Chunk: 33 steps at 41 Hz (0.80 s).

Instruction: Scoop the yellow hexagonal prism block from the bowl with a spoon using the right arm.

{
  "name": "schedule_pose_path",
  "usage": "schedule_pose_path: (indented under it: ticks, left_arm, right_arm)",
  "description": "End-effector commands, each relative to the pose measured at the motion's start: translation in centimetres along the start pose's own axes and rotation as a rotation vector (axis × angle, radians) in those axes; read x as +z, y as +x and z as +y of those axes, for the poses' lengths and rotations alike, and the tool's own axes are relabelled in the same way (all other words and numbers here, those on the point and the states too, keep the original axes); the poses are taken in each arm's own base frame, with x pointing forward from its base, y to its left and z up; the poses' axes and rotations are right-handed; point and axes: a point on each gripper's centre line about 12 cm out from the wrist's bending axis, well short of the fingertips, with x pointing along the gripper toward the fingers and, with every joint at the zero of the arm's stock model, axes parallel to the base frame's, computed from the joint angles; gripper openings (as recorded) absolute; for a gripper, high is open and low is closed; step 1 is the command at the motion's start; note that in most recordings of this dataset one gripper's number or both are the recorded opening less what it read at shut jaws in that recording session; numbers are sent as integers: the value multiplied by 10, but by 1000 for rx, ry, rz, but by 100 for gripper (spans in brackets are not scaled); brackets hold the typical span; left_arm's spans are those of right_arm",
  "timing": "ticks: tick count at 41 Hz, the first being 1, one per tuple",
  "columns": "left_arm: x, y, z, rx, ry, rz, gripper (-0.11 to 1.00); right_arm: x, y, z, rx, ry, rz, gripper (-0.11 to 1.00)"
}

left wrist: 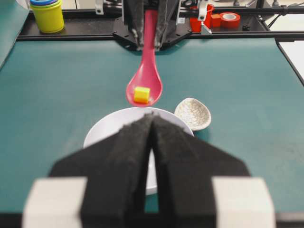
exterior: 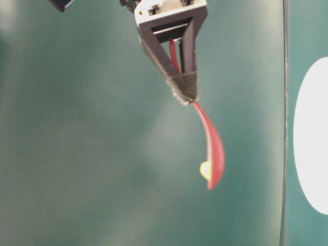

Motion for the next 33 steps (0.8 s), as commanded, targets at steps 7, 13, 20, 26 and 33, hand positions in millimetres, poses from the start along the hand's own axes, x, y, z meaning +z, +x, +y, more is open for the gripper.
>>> schedule_pose_path:
  ticks: [7, 13, 20, 26, 33]
  left_arm:
    - [4, 2, 0, -2, 21, -9, -1]
    - [5, 2, 0, -2, 21, -12, -1]
    - [4, 2, 0, 0, 21, -9, -1]
    - [4, 3, 0, -1, 20, -8, -1]
    - [5, 3, 0, 0, 6, -9, -1]
  right_arm:
    - [20, -4, 2, 7, -15, -89, 23]
    - [20, -4, 1, 5, -14, -90, 23]
    - [19, -4, 1, 5, -11, -89, 23]
    - [21, -4, 1, 5, -10, -92, 23]
    - [22, -3, 2, 6, -10, -95, 23]
